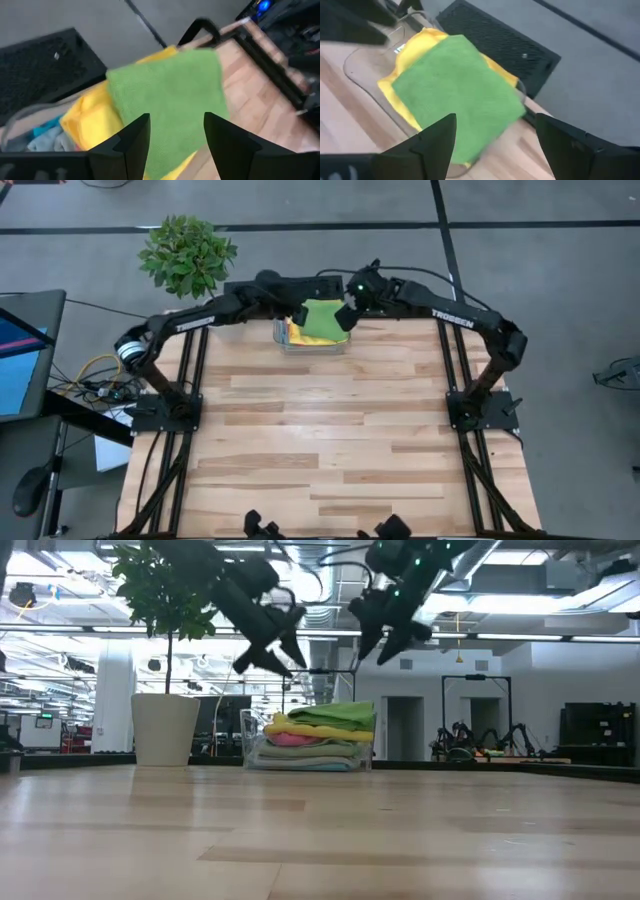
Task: Fold microfiber towels
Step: Return to Home Position
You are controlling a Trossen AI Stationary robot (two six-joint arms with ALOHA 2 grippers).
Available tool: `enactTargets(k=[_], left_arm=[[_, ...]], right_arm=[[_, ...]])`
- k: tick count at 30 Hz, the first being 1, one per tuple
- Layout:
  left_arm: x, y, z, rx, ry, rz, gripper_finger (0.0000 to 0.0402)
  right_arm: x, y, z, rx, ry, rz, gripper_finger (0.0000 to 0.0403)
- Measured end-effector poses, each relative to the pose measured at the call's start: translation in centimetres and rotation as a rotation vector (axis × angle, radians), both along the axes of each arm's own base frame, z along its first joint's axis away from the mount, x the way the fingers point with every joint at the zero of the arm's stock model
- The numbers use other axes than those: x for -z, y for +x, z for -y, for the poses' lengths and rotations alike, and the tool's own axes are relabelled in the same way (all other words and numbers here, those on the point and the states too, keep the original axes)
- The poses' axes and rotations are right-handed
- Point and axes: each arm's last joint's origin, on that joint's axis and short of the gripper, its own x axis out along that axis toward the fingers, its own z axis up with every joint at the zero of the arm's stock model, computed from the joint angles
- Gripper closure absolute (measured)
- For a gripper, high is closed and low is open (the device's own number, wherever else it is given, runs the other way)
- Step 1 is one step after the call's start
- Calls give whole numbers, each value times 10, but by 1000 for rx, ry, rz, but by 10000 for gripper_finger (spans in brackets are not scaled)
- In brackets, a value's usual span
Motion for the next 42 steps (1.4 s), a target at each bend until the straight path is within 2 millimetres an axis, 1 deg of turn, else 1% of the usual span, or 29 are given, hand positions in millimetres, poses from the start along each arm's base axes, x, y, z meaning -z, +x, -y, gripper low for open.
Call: enactTargets(k=[2, 4, 6, 7, 9, 11, 12, 15, 17, 19, 20, 22, 24, 25, 28, 32, 35, 38, 40, 42], left_arm=[[-11, -6, 5, 9, 3, 23, 224], [-20, -13, 12, 44, -30, 30, 224], [-28, -18, 24, 123, -69, 50, 224], [-33, -21, 31, 176, -93, 54, 224], [-46, -29, 48, 298, -110, 77, 224], [-62, -44, 67, 408, -93, 85, 225], [-71, -54, 77, 452, -71, 86, 226], [-97, -86, 104, 496, 47, 90, 229], [-115, -109, 121, 474, 162, 126, 230], [-123, -132, 136, 410, 264, 173, 230], [-124, -142, 142, 375, 308, 205, 230], [-115, -160, 153, 337, 360, 258, 230], [-99, -175, 162, 319, 382, 333, 230], [-88, -180, 165, 310, 373, 370, 230], [-47, -190, 172, 293, 317, 460, 230], [9, -198, 176, 255, 243, 507, 230], [46, -203, 178, 212, 214, 519, 230], [76, -207, 179, 195, 201, 535, 230], [90, -208, 180, 193, 201, 551, 230], [103, -205, 178, 200, 193, 540, 230]], right_arm=[[12, 5, 3, -14, 17, 17, 108], [30, 10, 7, -12, 52, -16, 108], [43, 17, 7, -21, 71, -45, 108], [44, 18, 3, -37, 75, -53, 108], [30, 19, -9, -88, 42, -17, 108], [4, 11, -26, -133, -1, 40, 108], [-11, 4, -34, -155, -23, 66, 108], [-56, -31, -59, -217, -91, 133, 108], [-81, -63, -78, -249, -145, 200, 108], [-93, -95, -98, -276, -185, 297, 108], [-93, -110, -106, -286, -199, 352, 108], [-82, -138, -121, -299, -219, 442, 108], [-67, -158, -133, -306, -240, 568, 108], [-56, -166, -138, -303, -240, 625, 108], [-28, -182, -147, -308, -235, 780, 108], [11, -190, -153, -293, -204, 845, 108], [35, -195, -155, -259, -170, 840, 108], [59, -195, -156, -246, -120, 819, 108], [74, -194, -157, -241, -84, 810, 108], [87, -192, -159, -249, -70, 808, 108]])
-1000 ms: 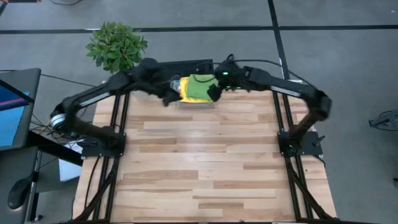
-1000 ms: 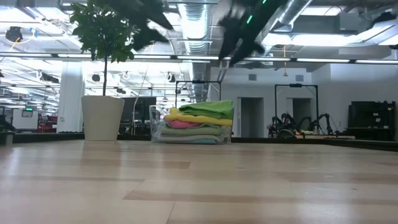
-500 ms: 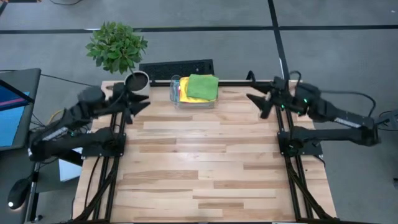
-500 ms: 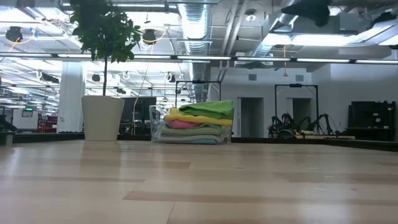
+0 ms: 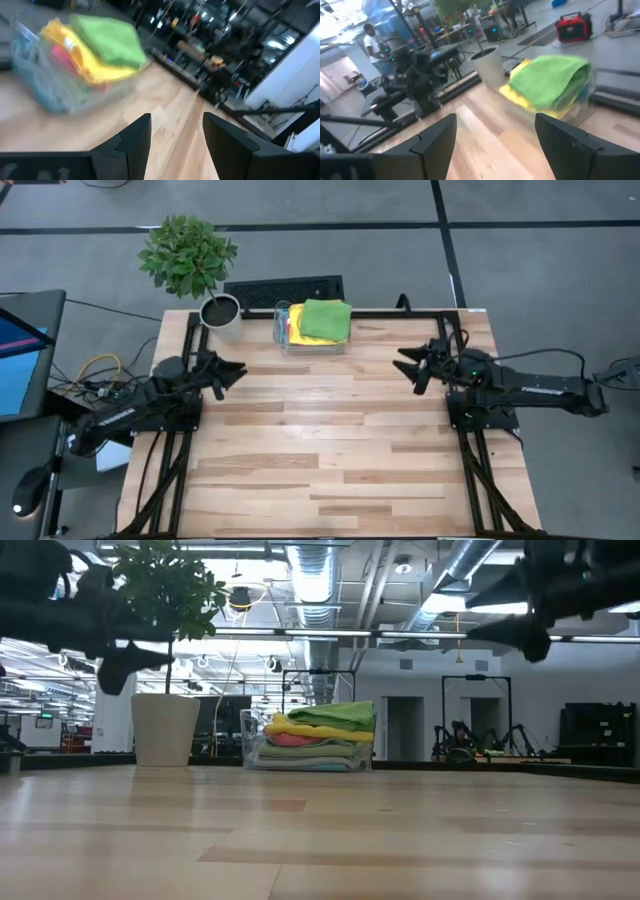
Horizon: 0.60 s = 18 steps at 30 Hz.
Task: Fold microfiber towels
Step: Return to Home Position
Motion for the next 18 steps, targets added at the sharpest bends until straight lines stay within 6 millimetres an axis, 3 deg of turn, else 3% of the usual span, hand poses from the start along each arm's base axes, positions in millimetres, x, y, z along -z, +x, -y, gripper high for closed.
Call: enactTargets(k=[9, 18], left_arm=[[0, 5, -2, 14, 93, -15, 230], [5, 4, -2, 5, 65, -55, 230]], right_arm=[[58, -2, -7, 1, -41, 119, 108], [63, -5, -4, 179, -9, 94, 108]])
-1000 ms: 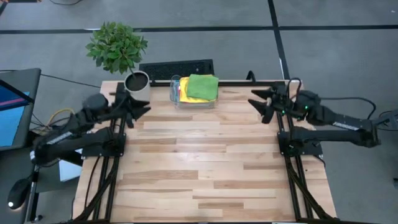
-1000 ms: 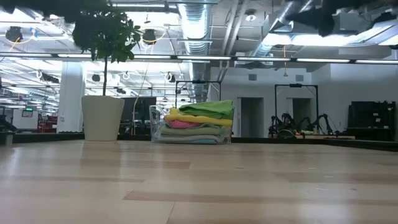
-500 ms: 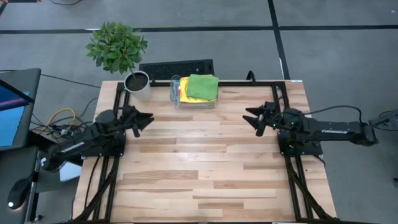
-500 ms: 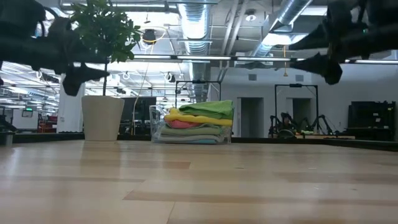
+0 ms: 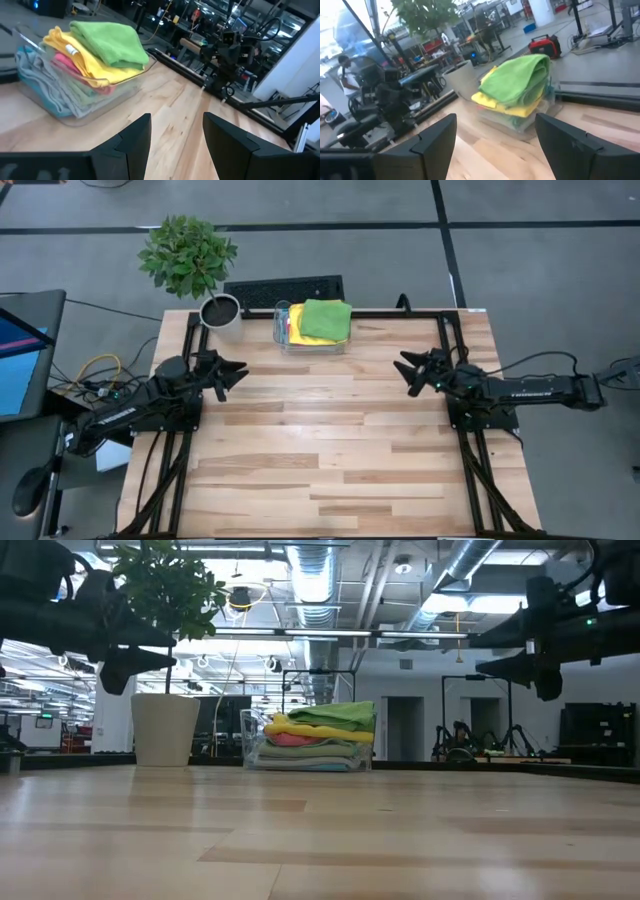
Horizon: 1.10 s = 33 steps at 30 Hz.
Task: Fold microfiber towels
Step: Return to Home Position
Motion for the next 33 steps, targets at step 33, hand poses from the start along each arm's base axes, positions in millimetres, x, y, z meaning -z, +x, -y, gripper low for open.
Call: enactTargets(k=[33], left_arm=[[1, 0, 0, -5, -25, -6, 230]], right_arm=[[1, 0, 0, -3, 3, -7, 108]])
